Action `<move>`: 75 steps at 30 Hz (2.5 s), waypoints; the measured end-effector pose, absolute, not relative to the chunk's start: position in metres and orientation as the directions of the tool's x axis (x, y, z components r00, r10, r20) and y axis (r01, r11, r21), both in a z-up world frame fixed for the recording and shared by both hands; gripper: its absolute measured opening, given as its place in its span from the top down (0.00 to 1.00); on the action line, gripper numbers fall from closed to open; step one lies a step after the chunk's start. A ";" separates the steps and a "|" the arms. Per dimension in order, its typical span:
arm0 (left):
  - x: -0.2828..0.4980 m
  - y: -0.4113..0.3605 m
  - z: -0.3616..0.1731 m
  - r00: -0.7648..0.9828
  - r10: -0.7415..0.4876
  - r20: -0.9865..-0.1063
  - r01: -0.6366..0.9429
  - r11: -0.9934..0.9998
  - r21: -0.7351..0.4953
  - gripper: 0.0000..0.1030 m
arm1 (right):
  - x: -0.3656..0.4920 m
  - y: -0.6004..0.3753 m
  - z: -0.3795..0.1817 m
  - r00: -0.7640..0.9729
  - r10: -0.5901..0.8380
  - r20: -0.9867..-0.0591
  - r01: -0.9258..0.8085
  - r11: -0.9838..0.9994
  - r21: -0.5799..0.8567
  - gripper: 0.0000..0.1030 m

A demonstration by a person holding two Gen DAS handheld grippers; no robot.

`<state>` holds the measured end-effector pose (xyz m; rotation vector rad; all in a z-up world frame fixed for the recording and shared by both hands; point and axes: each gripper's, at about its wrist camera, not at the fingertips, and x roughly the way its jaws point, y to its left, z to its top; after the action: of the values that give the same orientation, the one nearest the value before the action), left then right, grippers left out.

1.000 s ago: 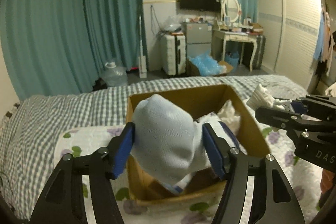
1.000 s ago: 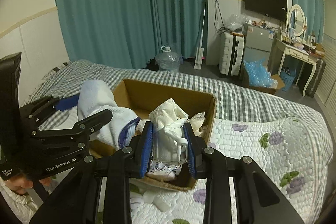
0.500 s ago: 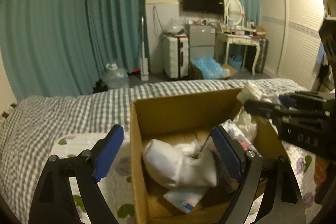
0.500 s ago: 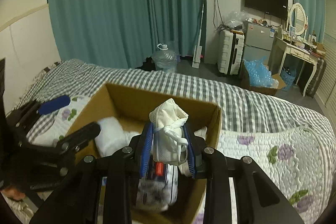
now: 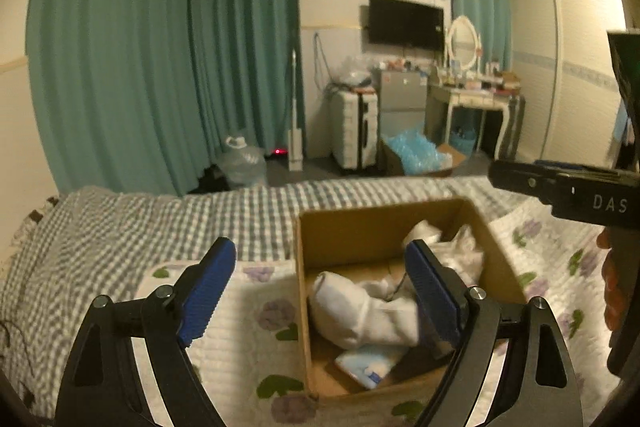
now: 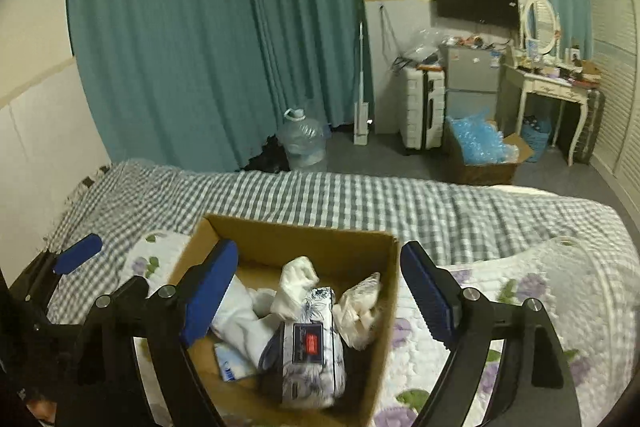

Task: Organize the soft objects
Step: 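Carry the sock and cloth over the box and release them inside, then move both tools back toward the white items on the quilt, then grasp the white pipe-cleaner bundle with the right tool while the left tool grasps the white plastic piece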

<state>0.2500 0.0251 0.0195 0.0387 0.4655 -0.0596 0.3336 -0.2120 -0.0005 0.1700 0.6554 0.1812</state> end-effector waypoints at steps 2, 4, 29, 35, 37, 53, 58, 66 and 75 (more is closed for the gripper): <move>0.236 0.028 0.034 0.905 -0.050 -0.422 0.062 0.998 0.014 0.15 | 0.320 -0.217 0.016 0.790 0.205 -0.577 -0.099 0.973 0.210 0.14; 0.216 0.029 0.055 0.920 -0.048 -0.389 0.059 0.998 0.017 0.15 | 0.305 -0.219 0.036 0.802 0.191 -0.565 -0.093 0.976 0.198 0.09; 0.055 0.057 0.075 0.951 -0.036 -0.308 0.028 0.999 -0.032 0.00 | 0.096 -0.197 0.106 0.829 0.179 -0.530 -0.131 0.983 0.128 0.00; 0.075 0.069 0.018 0.901 -0.057 -0.431 0.014 0.994 -0.104 0.00 | 0.085 -0.177 0.052 0.825 0.151 -0.545 -0.129 0.989 0.079 0.00; 0.079 0.069 0.003 0.891 -0.052 -0.452 0.001 0.994 -0.111 0.00 | 0.090 -0.167 0.032 0.816 0.143 -0.560 -0.144 0.989 0.043 0.00; 0.137 0.075 -0.090 0.756 -0.015 -0.655 -0.083 0.989 -0.119 0.00 | 0.174 -0.121 -0.134 0.604 0.237 -0.761 -0.210 0.968 0.135 0.22; 0.146 0.063 -0.104 0.736 0.011 -0.677 -0.070 0.996 -0.060 0.00 | 0.193 -0.114 -0.160 0.535 0.268 -0.801 -0.225 0.959 0.171 0.44; 0.145 0.044 -0.095 0.741 0.039 -0.671 -0.062 0.998 -0.010 0.00 | 0.191 -0.115 -0.165 0.507 0.294 -0.810 -0.248 0.950 0.189 0.64; 0.155 0.008 -0.084 0.746 -0.001 -0.666 -0.009 1.000 -0.011 0.00 | 0.170 -0.163 -0.113 0.606 0.268 -0.749 -0.211 0.962 0.174 0.64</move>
<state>0.1553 0.0082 -0.0844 -0.0140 0.7290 0.0040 0.1695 -0.1635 -0.1130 0.0697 0.8771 0.2776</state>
